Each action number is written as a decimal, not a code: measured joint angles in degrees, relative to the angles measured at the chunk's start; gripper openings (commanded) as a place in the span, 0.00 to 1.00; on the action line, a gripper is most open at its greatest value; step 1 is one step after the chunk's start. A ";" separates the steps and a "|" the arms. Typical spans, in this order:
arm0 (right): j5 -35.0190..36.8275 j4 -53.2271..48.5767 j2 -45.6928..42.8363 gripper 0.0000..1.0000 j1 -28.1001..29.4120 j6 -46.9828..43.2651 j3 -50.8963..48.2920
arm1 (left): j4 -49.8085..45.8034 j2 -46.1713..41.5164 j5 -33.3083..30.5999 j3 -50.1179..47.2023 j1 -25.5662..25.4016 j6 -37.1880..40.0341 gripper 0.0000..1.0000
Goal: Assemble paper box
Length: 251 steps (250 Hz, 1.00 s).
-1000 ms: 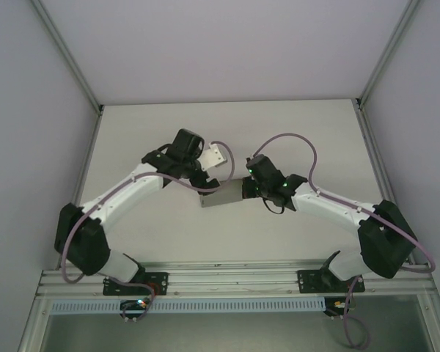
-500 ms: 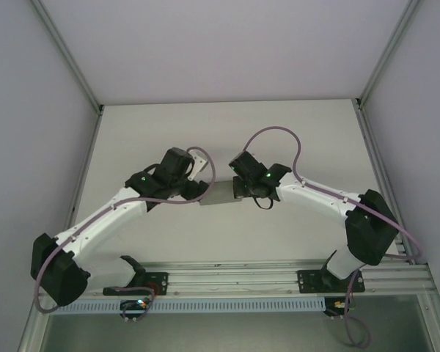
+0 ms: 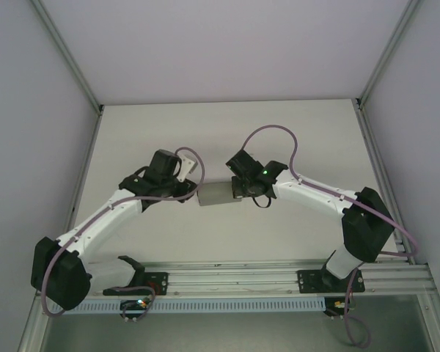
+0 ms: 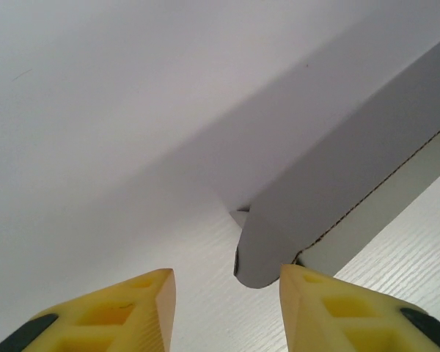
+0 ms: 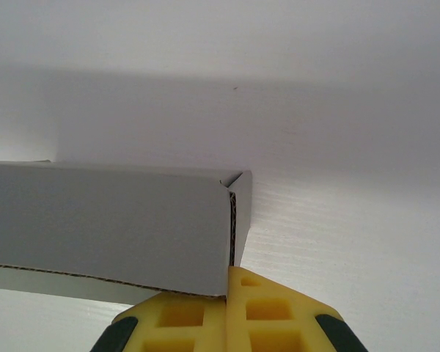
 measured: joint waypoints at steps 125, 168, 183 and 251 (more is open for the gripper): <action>-0.07 0.02 0.07 0.00 0.00 -0.98 0.04 | 1.55 3.02 4.37 -0.90 0.00 0.46 0.32; -0.39 0.22 0.07 0.00 0.02 -1.01 0.04 | 0.83 6.84 3.50 0.46 0.00 0.31 0.19; -0.48 0.20 0.07 0.00 0.04 -1.03 0.04 | 0.74 7.04 3.26 1.14 0.00 0.17 0.24; -0.50 0.11 0.07 0.00 0.07 -1.38 0.04 | 0.20 6.38 1.92 2.34 -0.52 -0.74 0.28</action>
